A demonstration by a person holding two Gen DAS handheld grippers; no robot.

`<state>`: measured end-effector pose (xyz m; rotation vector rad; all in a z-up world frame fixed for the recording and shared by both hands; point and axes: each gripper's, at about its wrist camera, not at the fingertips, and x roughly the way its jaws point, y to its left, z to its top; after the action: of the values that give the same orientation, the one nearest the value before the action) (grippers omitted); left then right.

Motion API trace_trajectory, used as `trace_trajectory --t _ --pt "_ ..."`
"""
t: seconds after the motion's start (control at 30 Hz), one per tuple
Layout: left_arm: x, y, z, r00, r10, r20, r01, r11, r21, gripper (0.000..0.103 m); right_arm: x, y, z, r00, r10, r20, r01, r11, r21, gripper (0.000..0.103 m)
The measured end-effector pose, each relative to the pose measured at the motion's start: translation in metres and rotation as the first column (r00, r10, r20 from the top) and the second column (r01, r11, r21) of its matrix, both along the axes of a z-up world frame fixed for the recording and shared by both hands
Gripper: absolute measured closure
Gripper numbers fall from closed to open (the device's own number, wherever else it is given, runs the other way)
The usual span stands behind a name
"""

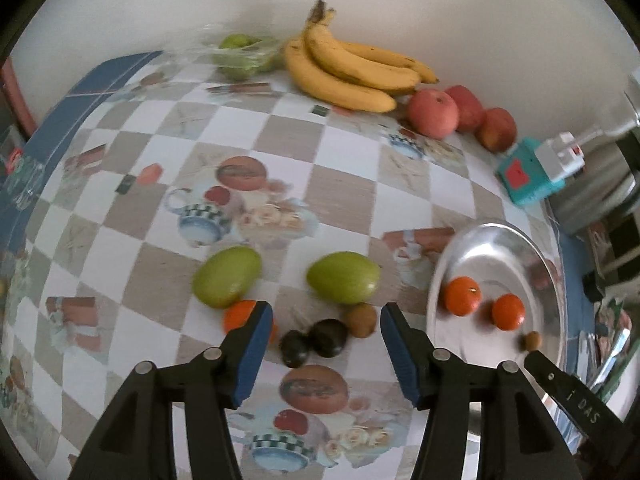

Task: Organize fruits
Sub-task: 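Withdraw both open grippers from the plate toward the fruit pile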

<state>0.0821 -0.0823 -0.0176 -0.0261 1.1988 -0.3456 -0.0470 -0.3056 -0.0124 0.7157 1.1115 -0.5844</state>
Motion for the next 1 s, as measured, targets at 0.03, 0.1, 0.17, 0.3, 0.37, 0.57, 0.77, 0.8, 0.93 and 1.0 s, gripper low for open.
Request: trace_trajectory --t 0.03,0.1,0.17,0.3,0.37,0.57,0.77,0.8,0.93,1.0 --pt "0.001 0.003 0.000 1.000 0.007 -0.002 -0.007 1.000 -0.002 0.043 0.001 0.001 0.001 1.000 0.005 -0.001 -0.005 1.000 -0.002 0.061" --pt "0.002 0.007 0.001 1.000 0.016 -0.006 -0.016 1.000 -0.004 0.043 0.003 0.003 0.002 1.000 0.016 0.000 -0.016 1.000 -0.005 0.061" --pt "0.003 0.008 0.000 1.000 0.023 -0.011 -0.023 1.000 -0.002 0.041 0.005 0.005 0.002 1.000 0.023 0.000 -0.023 1.000 -0.005 0.061" --pt "0.003 0.007 -0.006 0.999 0.025 -0.021 -0.025 0.999 0.028 0.008 0.005 0.006 -0.001 0.999 0.031 -0.012 -0.031 1.000 -0.005 0.051" --pt "0.003 0.007 -0.010 0.999 0.035 -0.023 -0.034 0.998 0.058 0.000 0.007 0.007 -0.004 0.999 0.034 -0.034 -0.034 0.999 -0.015 0.025" --pt "0.003 0.010 -0.019 0.998 0.052 -0.033 -0.048 0.993 0.103 0.000 0.006 0.006 -0.012 0.996 0.042 -0.075 -0.045 0.998 -0.043 0.018" --pt "0.004 0.010 -0.019 0.998 0.057 -0.036 -0.052 0.993 0.109 0.000 0.007 0.008 -0.014 0.996 0.045 -0.073 -0.048 0.998 -0.039 0.006" --pt "0.004 0.010 -0.019 0.998 0.056 -0.037 -0.052 0.992 0.111 0.000 0.007 0.007 -0.014 0.997 0.042 -0.069 -0.045 0.998 -0.041 0.006" --pt "0.005 0.010 -0.019 0.998 0.056 -0.036 -0.052 0.992 0.117 0.000 0.006 0.005 -0.015 0.997 0.017 -0.080 -0.020 0.999 -0.044 0.006" --pt "0.005 0.011 -0.018 0.998 0.057 -0.033 -0.053 0.992 0.117 0.000 0.006 0.005 -0.015 0.996 0.015 -0.085 -0.020 0.999 -0.051 0.006"
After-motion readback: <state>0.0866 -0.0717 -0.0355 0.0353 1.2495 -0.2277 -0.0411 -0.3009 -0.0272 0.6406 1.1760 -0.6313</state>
